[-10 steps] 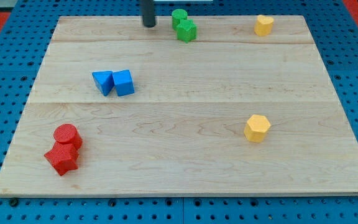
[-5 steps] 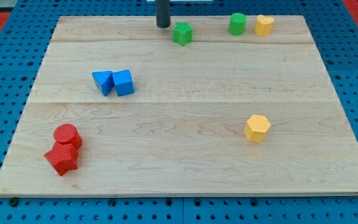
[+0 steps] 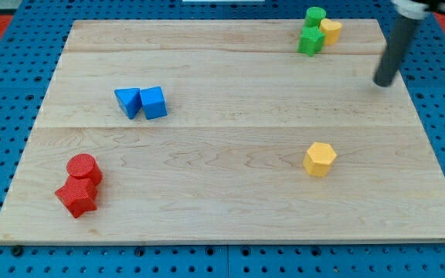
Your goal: Place the heart and green blocks diagonally at the top side of the board
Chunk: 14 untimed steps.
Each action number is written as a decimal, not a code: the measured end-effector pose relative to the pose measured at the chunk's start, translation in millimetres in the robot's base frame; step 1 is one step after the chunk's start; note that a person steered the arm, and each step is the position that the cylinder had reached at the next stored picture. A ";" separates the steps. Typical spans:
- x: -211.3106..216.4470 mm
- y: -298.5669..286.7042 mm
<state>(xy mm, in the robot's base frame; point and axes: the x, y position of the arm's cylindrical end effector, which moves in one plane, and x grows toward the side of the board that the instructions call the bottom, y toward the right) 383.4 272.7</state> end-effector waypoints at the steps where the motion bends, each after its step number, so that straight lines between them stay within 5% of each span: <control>1: 35.3 48.0; 2: -17.2 72.6; 4: -189.9 59.6; 5: -191.4 54.6; 7: -192.1 -98.2; 11: -121.6 -123.3; 12: -140.2 -68.0; 13: -190.6 -88.1; 14: -191.4 -123.7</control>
<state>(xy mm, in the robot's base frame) 192.0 149.1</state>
